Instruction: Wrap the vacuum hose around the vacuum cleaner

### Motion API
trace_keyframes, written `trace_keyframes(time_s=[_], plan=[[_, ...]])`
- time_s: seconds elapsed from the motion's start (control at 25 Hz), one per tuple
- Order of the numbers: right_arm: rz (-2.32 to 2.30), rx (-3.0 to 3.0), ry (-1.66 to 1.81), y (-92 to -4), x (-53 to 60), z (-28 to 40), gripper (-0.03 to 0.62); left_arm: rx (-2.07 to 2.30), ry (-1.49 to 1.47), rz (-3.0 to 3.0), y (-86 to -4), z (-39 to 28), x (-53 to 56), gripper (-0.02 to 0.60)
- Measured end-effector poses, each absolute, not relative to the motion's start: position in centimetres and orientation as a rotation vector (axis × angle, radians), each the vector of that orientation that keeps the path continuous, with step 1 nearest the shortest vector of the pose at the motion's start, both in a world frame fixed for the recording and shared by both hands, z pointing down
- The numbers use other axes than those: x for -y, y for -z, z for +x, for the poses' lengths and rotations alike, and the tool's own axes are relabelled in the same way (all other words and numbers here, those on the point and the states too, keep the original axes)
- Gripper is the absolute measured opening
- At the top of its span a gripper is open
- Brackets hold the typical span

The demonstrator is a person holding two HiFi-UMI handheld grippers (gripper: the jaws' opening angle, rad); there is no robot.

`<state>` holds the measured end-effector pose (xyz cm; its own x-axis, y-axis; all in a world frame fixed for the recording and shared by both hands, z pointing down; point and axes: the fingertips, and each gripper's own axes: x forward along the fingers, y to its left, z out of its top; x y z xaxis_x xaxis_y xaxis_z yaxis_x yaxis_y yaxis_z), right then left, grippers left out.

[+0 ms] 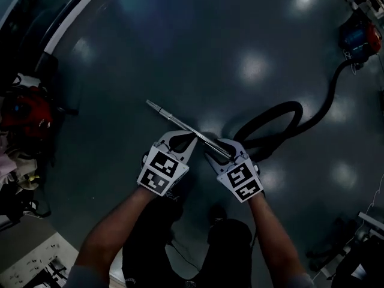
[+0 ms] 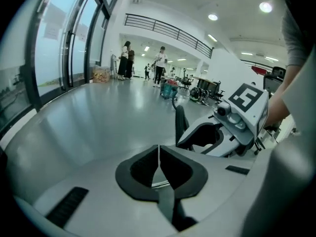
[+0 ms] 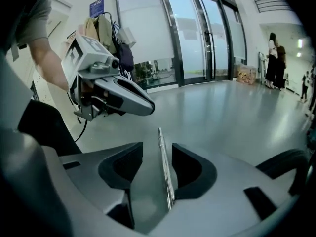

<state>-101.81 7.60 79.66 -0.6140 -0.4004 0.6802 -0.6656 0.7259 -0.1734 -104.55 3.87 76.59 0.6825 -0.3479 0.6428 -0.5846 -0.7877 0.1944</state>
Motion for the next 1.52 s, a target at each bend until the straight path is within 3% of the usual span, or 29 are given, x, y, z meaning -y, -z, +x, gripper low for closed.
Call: trace_keyframes(time_s=[0.04, 0.4, 0.64, 1.08, 1.52], plan=[[0.771, 2.297, -0.551, -82.2, -7.4, -102.5, 0.173, 0.761, -0.846, 2.49, -78.7, -105.3, -3.6, 0.02], [0.644, 2.174, -0.524, -101.7, -5.4, -103.8, 0.173, 0.922, -0.834, 2.422, -91.9, -108.6, -0.8, 0.02], [0.579, 2.154, -0.467, -109.8, -4.8, -104.7, 0.173, 0.96, -0.809, 2.415, -97.7, -109.3, -1.0, 0.02], [0.556, 2.09, -0.468, -114.9, -3.8, -106.1, 0.173, 0.951, -0.806, 2.346, -102.5, -111.5, -1.4, 0.02], [0.632, 2.099, -0.538, -111.8, -4.1, -105.9, 0.17, 0.996, -0.808, 2.326, -102.4, -112.7, -0.9, 0.02]])
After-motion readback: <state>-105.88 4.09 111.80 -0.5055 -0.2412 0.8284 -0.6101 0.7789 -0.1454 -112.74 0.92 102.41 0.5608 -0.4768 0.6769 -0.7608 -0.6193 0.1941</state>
